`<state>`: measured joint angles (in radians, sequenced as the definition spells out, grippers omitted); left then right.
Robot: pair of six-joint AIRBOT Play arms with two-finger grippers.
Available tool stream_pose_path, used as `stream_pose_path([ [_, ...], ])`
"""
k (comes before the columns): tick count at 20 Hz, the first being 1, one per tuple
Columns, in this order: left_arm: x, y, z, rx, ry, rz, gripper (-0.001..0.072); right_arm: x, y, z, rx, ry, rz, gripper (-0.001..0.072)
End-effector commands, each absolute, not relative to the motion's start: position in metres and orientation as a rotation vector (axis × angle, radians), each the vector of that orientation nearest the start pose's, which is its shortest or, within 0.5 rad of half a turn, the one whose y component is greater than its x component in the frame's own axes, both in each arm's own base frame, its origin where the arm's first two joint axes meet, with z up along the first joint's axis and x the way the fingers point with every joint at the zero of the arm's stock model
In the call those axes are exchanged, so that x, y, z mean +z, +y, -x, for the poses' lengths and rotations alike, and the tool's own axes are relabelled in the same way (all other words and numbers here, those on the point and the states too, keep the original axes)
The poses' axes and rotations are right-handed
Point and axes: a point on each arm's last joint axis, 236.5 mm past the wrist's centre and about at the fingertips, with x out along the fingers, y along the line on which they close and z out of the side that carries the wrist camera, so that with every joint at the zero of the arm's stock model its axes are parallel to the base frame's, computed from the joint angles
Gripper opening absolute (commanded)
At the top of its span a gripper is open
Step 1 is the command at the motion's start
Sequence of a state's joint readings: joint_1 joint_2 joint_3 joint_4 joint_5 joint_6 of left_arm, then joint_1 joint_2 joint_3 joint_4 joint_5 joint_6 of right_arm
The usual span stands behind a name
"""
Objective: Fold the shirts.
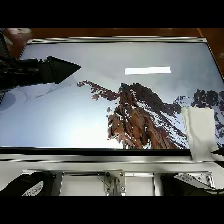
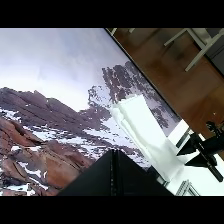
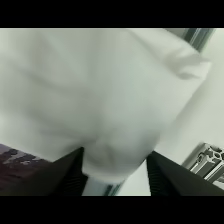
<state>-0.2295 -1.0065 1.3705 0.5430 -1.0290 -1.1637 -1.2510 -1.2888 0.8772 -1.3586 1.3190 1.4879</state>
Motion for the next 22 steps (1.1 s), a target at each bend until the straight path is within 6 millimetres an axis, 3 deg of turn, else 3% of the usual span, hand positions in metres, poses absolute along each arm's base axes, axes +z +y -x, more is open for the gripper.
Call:
stream_pose_path([
  [1,0.312,-0.254,-0.326,-0.98,0.504,0.36,0.0049,-0.069,-0.215,-0.124,-0.684,1.392,-1.189,0.0558],
  [3,0.309,-0.253,-0.328,-0.971,0.507,0.35,0.0049,-0.039,-0.196,-0.133,-0.62,1.375,-1.247,0.0558],
  [5,0.303,-0.249,-0.337,-0.941,0.507,0.331,0.005,0.003,-0.21,-0.157,-0.649,1.186,-1.194,0.0554],
  [6,0.299,-0.248,-0.343,-0.923,0.509,0.321,0.0049,0.034,-0.222,-0.179,-0.64,1.034,-1.144,0.0553],
  [8,0.285,-0.244,-0.355,-0.887,0.529,0.295,0.0048,0.121,-0.236,-0.236,-0.532,0.663,-1.017,0.0544],
  [9,0.273,-0.24,-0.363,-0.859,0.548,0.269,0.0048,0.164,-0.231,-0.261,-0.456,0.515,-0.946,0.048],
  [10,0.258,-0.234,-0.374,-0.81,0.587,0.264,0.0048,0.202,-0.216,-0.284,-0.369,0.408,-0.871,0.048],
  [11,0.241,-0.229,-0.384,-0.76,0.635,0.271,0.0047,0.231,-0.188,-0.305,-0.264,0.351,-0.783,0.048],
  [12,0.222,-0.224,-0.393,-0.715,0.685,0.261,0.0047,0.24,-0.155,-0.32,-0.171,0.37,-0.714,0.048],
  [13,0.199,-0.219,-0.399,-0.669,0.741,0.215,0.0047,0.232,-0.117,-0.332,-0.083,0.447,-0.653,0.048],
  [14,0.171,-0.213,-0.4,-0.625,0.813,0.137,0.0046,0.21,-0.083,-0.337,-0.026,0.571,-0.583,0.0481],
  [15,0.143,-0.204,-0.396,-0.562,0.903,0.051,0.0045,0.182,-0.063,-0.335,-0.021,0.706,-0.502,0.0482],
  [16,0.113,-0.187,-0.388,-0.448,1.022,-0.026,0.0046,0.155,-0.05,-0.33,-0.041,0.836,-0.405,0.0486],
  [17,0.089,-0.169,-0.379,-0.348,1.124,-0.11,0.0047,0.133,-0.04,-0.324,-0.065,0.944,-0.298,0.0555],
  [19,0.056,-0.153,-0.359,-0.283,1.275,-0.259,0.0082,0.116,-0.016,-0.326,-0.056,1.021,-0.203,0.0592],
  [21,0.042,-0.156,-0.354,-0.292,1.328,-0.267,0.0562,0.109,0.006,-0.333,-0.027,1.039,-0.212,0.0592],
  [22,0.041,-0.157,-0.355,-0.291,1.328,-0.265,0.0616,0.103,0.014,-0.334,-0.021,1.058,-0.229,0.0591],
])
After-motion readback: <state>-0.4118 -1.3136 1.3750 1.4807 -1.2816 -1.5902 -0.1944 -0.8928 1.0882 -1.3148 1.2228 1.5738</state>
